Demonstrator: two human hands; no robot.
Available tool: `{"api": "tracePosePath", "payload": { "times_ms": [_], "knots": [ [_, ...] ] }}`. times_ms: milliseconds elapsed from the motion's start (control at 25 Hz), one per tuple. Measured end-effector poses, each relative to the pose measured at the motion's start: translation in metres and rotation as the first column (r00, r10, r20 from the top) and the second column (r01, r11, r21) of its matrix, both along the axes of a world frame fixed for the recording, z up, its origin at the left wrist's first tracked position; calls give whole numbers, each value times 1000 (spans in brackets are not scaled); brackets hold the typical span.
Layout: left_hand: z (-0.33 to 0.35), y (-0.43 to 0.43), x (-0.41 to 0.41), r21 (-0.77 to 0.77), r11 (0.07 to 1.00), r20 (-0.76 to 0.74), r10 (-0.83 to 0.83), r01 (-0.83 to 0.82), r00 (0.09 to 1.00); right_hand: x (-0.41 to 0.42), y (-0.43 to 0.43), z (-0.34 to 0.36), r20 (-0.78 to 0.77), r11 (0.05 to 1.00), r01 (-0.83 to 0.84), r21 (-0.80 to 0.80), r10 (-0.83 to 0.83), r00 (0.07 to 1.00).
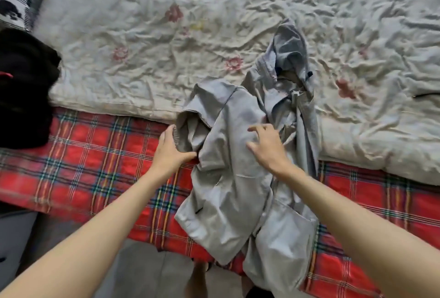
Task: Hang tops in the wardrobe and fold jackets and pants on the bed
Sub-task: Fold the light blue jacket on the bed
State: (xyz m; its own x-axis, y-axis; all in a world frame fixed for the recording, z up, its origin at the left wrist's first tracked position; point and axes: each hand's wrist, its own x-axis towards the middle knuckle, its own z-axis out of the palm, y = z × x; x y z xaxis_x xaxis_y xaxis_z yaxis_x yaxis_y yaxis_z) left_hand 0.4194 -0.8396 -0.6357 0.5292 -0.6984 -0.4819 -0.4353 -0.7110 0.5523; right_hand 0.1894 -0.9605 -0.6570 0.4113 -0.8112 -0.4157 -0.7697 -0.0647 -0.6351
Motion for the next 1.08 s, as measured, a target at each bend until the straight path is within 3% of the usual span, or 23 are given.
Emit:
{"api": "tracePosePath", "payload": {
  "times_ms": [80, 160, 360, 440, 480, 560, 600, 640, 680, 720, 800, 840, 920, 960, 1000, 1080],
  "knots": [
    [-52, 30, 10, 121, 990, 16, -74, 71, 997, -16, 45, -49, -221, 987, 119, 107, -93, 971],
    [-95, 37, 22, 174, 980, 86, -111, 95, 990, -24, 72, -81, -301, 970, 237, 60, -209, 931],
    [-136, 0, 30, 126, 989, 262, -103, 72, 959, -15, 98, -113, -1, 898, 421, -127, -425, 905],
    [-120, -13, 26, -111, 990, 109, 99, -87, 989, -9, 100, -114, 28, 892, 425, -154, -426, 904],
    [-104, -18, 38, -258, 925, -85, 267, -280, 960, -3, 102, -112, 24, 892, 427, -146, -428, 903],
    [-61, -25, 88, -479, 578, -439, 494, -661, 750, 9, 103, -103, 43, 888, 441, -131, -439, 897],
    [-40, -23, 116, -549, 421, -497, 530, -722, 687, 16, 104, -96, 68, 883, 450, -132, -445, 893],
    [-22, -17, 144, -598, 355, -464, 577, -718, 672, 25, 107, -87, 98, 883, 446, -144, -436, 895],
    [-13, -7, 166, -616, 383, -369, 631, -688, 682, 33, 110, -78, 128, 889, 425, -171, -408, 904],
    [-8, 7, 177, -591, 472, -244, 668, -654, 703, 39, 115, -68, 153, 895, 393, -210, -367, 918],
    [-25, 39, 166, -405, 700, -10, 640, -589, 768, 45, 126, -53, 178, 926, 281, -252, -240, 954],
    [-40, 53, 148, -281, 807, 41, 551, -520, 833, 44, 132, -50, 174, 956, 184, -228, -146, 974],
    [-64, 72, 90, -72, 967, -114, 235, -244, 965, 34, 150, -49, 168, 993, -79, -83, 92, 981],
    [-75, 79, 60, -27, 998, -227, 55, -62, 972, 24, 157, -51, 167, 986, -164, -40, 168, 972],
    [-84, 83, 26, -28, 994, -287, -109, 105, 952, 9, 161, -52, 162, 987, -154, -47, 159, 974],
    [-93, 80, -27, -129, 955, -244, -292, 268, 925, -31, 155, -56, 122, 984, 109, -140, -92, 988]
  ]
}}
